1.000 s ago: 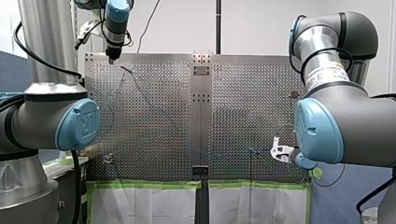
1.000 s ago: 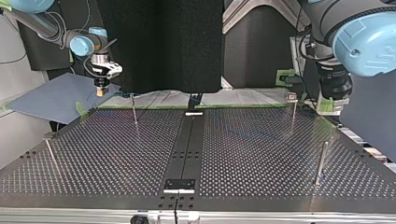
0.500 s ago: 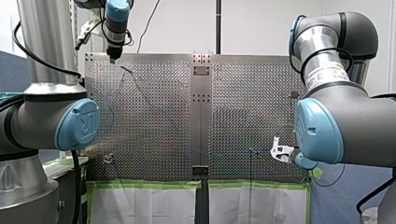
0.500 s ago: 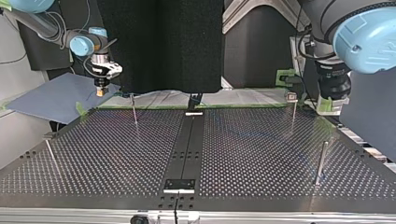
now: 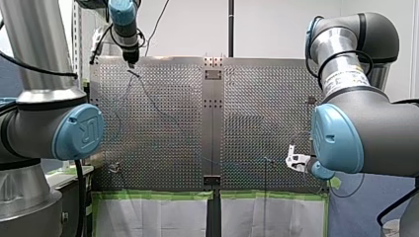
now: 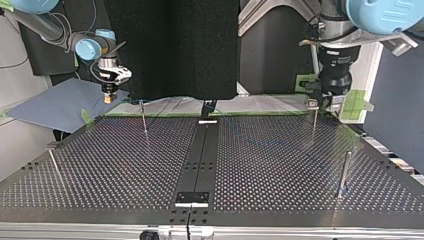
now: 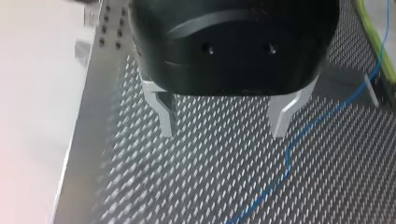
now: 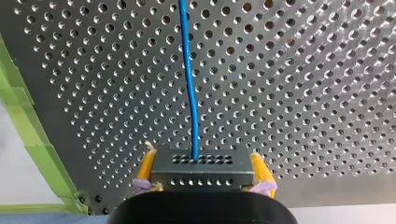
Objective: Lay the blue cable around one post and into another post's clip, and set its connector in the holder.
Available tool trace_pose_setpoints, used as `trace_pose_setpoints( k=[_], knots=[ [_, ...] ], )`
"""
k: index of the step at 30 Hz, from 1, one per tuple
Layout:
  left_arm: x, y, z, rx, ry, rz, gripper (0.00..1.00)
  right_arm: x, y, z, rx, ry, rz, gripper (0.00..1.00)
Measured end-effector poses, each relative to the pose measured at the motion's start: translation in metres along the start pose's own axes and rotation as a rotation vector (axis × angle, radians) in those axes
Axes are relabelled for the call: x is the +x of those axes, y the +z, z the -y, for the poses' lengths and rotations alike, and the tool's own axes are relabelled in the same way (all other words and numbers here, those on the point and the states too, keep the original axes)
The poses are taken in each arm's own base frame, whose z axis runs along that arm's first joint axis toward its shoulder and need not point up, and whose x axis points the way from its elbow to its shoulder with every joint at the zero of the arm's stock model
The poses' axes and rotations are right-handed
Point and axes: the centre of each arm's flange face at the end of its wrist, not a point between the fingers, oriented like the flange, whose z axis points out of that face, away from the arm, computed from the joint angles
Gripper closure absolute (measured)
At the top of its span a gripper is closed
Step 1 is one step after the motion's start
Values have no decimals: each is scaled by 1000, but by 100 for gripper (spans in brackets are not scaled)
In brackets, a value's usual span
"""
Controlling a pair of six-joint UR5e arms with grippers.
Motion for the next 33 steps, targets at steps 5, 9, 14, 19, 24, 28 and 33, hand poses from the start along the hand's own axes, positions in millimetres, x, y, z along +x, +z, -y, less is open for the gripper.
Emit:
trace_pose_setpoints(
  k=[5, 9, 14, 19, 24, 28, 33],
  knots=[
    [26, 11, 21, 62, -17, -34, 2, 0, 0, 0, 1, 0, 0, 100],
    [47, 19, 33, 69, -26, -61, 2, 0, 0, 0, 1, 0, 0, 100],
    [76, 27, 49, 63, -37, -93, 2, 0, 0, 1, 1, -2, 2, 100],
    [88, 34, 64, 59, -61, -90, 2, 0, 0, 1, 1, -5, 3, 100],
    [100, 40, 85, 90, -90, -88, 2, -1, -1, 2, 2, -6, 4, 100],
    [111, 43, 103, 132, -99, -91, 2, -1, -1, 3, 4, -6, 4, 100],
    [124, 45, 125, 180, -102, -92, 2, -1, -1, 5, 7, -6, 4, 100]
  ],
)
